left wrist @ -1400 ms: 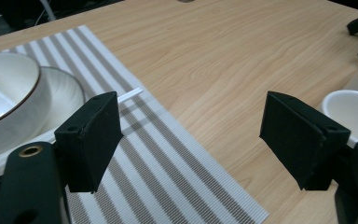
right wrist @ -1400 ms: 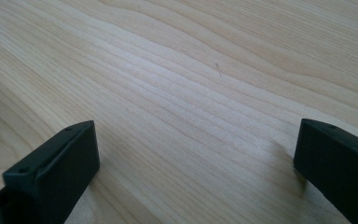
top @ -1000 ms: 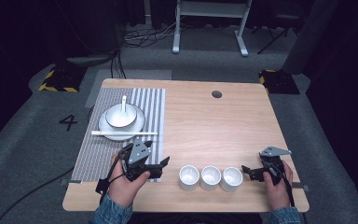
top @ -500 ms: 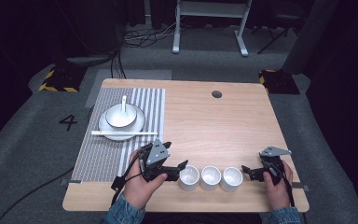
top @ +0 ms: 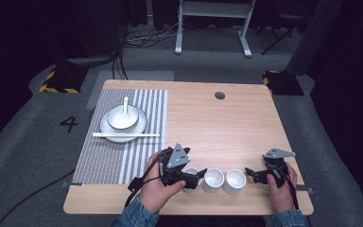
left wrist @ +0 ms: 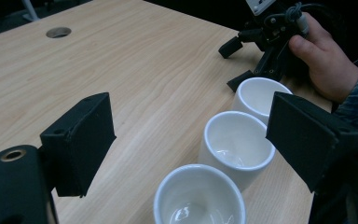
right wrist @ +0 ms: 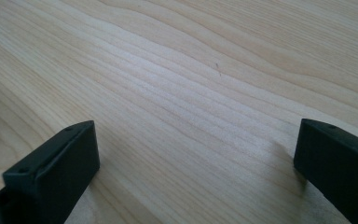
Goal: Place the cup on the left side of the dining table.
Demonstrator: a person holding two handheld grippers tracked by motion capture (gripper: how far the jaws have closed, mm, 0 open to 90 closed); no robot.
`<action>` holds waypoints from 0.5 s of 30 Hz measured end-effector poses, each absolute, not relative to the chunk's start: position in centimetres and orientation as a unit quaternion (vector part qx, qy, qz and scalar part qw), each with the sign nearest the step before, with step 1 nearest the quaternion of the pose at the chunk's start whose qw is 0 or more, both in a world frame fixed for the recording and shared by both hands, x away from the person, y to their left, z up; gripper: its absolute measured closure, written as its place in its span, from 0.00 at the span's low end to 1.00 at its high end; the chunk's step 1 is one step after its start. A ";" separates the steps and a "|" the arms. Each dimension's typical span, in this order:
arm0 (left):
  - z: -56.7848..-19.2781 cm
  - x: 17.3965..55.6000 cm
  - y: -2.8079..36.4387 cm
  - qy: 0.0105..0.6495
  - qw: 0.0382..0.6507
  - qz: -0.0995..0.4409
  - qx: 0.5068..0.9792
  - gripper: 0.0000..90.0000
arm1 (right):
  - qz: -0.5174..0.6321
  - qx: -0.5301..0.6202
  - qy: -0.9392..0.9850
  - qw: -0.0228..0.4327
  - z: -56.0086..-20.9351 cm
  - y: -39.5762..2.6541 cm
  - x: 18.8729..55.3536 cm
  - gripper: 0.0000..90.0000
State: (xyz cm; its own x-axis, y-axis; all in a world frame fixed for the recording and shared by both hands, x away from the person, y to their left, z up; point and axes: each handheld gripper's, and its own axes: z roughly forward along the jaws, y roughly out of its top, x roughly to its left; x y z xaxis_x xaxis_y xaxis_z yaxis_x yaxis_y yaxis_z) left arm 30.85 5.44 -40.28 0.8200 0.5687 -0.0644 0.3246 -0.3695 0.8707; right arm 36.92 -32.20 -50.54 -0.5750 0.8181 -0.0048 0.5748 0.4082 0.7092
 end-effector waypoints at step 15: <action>-42.7 30.7 4.1 0.271 0.462 0.095 0.839 0.17 | 0.340 0.425 0.820 0.179 -50.5 -32.2 36.9 0.00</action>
